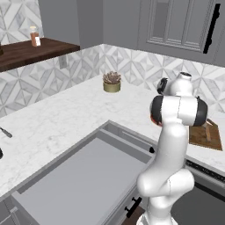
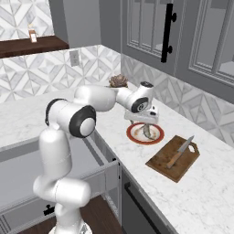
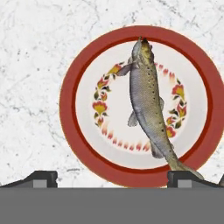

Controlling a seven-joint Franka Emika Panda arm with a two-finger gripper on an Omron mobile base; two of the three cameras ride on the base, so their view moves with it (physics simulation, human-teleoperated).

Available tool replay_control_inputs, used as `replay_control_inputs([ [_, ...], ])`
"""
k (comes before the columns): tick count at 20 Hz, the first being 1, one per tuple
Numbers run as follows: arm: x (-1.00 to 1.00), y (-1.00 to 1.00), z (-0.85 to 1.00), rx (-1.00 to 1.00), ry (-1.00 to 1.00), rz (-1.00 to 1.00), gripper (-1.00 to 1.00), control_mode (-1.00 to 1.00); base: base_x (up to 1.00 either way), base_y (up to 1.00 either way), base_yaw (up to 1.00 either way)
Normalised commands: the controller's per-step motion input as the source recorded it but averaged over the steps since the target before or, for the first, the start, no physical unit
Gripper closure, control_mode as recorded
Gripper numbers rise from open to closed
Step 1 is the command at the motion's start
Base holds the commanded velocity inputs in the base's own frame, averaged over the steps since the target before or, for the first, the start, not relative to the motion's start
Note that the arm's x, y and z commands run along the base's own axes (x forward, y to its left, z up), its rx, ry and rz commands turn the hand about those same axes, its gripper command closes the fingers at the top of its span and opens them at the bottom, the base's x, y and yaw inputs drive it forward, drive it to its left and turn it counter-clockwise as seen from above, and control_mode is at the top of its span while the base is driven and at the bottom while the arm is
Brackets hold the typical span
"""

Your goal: Pick up the knife from the drawer and place it on the cutting board. Then place the meat from the plate to the cutting board.

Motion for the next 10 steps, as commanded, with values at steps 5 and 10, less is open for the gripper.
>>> replay_control_inputs([
  [5, 0.0, -0.09, -0.44, 0.0, 0.1, 0.0, -1.0, -1.0, 0.0, 0.0, 0.0],
  [10, 0.15, -0.04, -0.18, 0.0, 0.01, 0.01, -1.0, -1.0, 0.0, 0.0, 0.0],
])
